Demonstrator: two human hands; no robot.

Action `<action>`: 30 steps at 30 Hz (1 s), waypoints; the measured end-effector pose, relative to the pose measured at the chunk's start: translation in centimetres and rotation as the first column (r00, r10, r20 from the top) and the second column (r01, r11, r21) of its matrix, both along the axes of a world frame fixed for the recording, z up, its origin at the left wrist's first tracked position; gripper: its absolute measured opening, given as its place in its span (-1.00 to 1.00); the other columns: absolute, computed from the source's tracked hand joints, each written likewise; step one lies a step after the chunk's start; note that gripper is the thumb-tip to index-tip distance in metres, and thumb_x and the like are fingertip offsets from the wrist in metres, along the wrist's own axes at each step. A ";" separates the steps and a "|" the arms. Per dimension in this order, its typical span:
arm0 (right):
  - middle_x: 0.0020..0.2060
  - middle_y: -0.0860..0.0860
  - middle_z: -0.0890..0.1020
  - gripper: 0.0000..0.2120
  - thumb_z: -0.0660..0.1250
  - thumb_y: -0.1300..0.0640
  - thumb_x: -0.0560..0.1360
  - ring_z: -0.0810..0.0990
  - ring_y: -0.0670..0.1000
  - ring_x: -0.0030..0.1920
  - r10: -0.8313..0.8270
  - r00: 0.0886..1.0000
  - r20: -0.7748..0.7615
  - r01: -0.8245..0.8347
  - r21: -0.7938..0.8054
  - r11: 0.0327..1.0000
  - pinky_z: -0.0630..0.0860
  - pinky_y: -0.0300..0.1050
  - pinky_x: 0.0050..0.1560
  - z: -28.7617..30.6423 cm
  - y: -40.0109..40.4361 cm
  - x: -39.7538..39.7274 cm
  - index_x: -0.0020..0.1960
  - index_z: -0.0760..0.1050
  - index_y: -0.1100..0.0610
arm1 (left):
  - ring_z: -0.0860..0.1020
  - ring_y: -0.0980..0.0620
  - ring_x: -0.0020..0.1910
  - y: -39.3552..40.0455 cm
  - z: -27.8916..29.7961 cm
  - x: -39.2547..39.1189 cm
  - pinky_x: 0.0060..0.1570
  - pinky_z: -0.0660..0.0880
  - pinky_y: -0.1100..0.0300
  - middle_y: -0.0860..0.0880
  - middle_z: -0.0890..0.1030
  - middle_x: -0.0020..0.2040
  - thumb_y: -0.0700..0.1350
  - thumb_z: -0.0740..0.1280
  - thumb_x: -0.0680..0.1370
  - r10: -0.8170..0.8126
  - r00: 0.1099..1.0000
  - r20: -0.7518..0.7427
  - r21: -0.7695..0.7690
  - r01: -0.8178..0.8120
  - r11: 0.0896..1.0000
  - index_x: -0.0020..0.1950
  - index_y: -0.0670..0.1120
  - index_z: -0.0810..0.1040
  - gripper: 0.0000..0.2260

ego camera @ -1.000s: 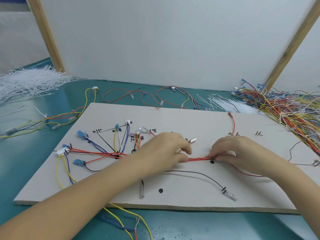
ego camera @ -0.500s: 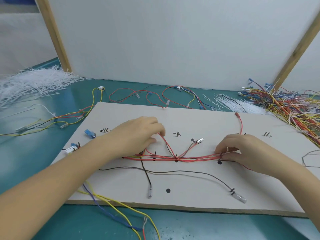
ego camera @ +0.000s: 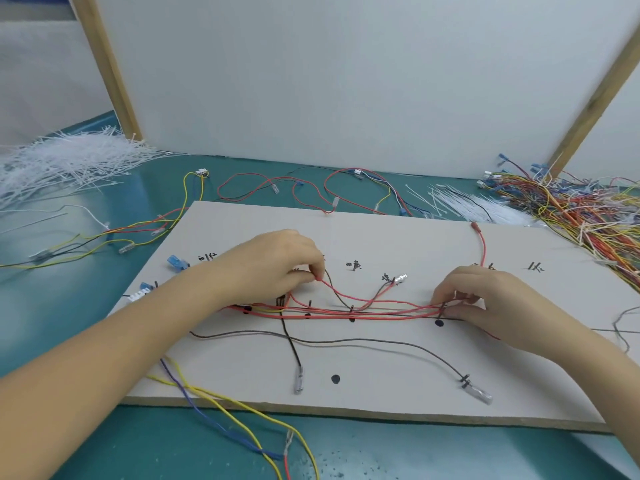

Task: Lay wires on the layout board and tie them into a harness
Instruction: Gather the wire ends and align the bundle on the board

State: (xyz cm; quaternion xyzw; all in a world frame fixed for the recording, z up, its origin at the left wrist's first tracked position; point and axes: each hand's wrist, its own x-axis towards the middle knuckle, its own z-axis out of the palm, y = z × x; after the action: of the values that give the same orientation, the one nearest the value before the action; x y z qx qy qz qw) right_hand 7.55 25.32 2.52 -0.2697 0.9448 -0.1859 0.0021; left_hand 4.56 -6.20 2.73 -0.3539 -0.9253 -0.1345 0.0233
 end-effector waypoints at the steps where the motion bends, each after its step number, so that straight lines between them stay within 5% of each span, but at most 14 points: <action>1: -0.19 -0.20 0.54 -0.74 0.42 0.31 0.42 0.44 -0.25 -0.08 0.006 1.000 0.004 -0.006 -0.003 1.000 0.36 -0.43 -0.10 0.0 0.0 -0.1 -0.12 0.56 -0.06 | 0.43 0.11 0.01 -0.3 0.0 0.1 0.14 0.34 0.20 0.10 0.57 0.01 -0.19 0.27 0.55 -0.006 1.000 0.016 0.004 0.006 1.000 0.05 -0.02 0.59 -0.85; 5: -0.18 -0.20 0.56 -0.68 0.41 0.28 0.44 0.47 -0.19 -0.11 0.022 0.999 0.031 -0.022 0.002 1.000 0.38 -0.38 -0.09 0.1 0.0 -0.2 -0.14 0.51 -0.16 | 0.42 0.25 -0.01 -1.9 0.3 0.0 0.02 0.22 0.59 0.14 0.54 0.10 -0.27 0.28 0.54 0.069 0.998 -0.003 0.169 -0.067 0.983 0.19 -0.03 0.56 -0.73; 9: -0.20 -0.15 0.58 -0.76 0.43 0.32 0.42 0.46 -0.20 -0.10 0.034 0.999 0.017 -0.034 -0.011 0.999 0.40 -0.34 -0.09 0.0 0.0 -0.2 -0.13 0.59 -0.03 | 0.44 0.18 -0.02 -3.7 1.2 -0.4 -0.05 0.22 0.61 0.08 0.57 0.10 -0.28 0.26 0.54 0.168 0.986 -0.021 0.185 -0.161 0.969 0.15 -0.03 0.58 -0.74; 18: -0.19 -0.14 0.60 -0.77 0.41 0.34 0.42 0.52 -0.13 -0.14 0.050 0.999 -0.014 -0.051 -0.029 0.998 0.44 -0.24 -0.07 -0.1 0.1 0.1 -0.11 0.61 0.01 | 0.45 0.07 0.18 0.6 1.7 -0.8 0.23 0.28 0.23 0.06 0.58 0.15 -0.34 0.22 0.52 -0.003 1.000 -0.016 0.127 0.005 0.992 0.16 -0.07 0.58 -0.69; 24: -0.17 -0.16 0.59 -0.76 0.41 0.33 0.43 0.53 -0.13 -0.15 0.039 0.999 0.000 -0.039 -0.024 0.999 0.44 -0.21 -0.06 -0.1 0.2 0.1 -0.11 0.59 -0.01 | 0.43 0.08 0.13 2.4 1.5 -1.2 0.19 0.33 0.16 0.06 0.59 0.10 -0.25 0.24 0.54 -0.039 0.998 0.058 -0.035 0.041 0.999 0.08 -0.02 0.61 -0.77; 30: -0.20 -0.14 0.62 -0.75 0.42 0.33 0.42 0.54 -0.12 -0.15 0.015 1.000 0.002 -0.015 -0.042 0.999 0.45 -0.24 -0.07 -0.2 0.2 0.1 -0.13 0.59 -0.03 | 0.51 0.09 0.00 1.9 1.1 0.1 0.10 0.38 0.19 0.03 0.62 -0.03 -0.23 0.26 0.55 -0.048 0.993 0.109 0.009 0.047 0.999 0.00 -0.05 0.65 -0.81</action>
State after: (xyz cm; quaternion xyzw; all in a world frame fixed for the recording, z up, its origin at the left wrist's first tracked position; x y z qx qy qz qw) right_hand 7.68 25.49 2.27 -0.2766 0.9387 -0.2060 -0.0010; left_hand 4.67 -4.26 3.86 -0.3678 -0.9161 -0.1572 -0.0292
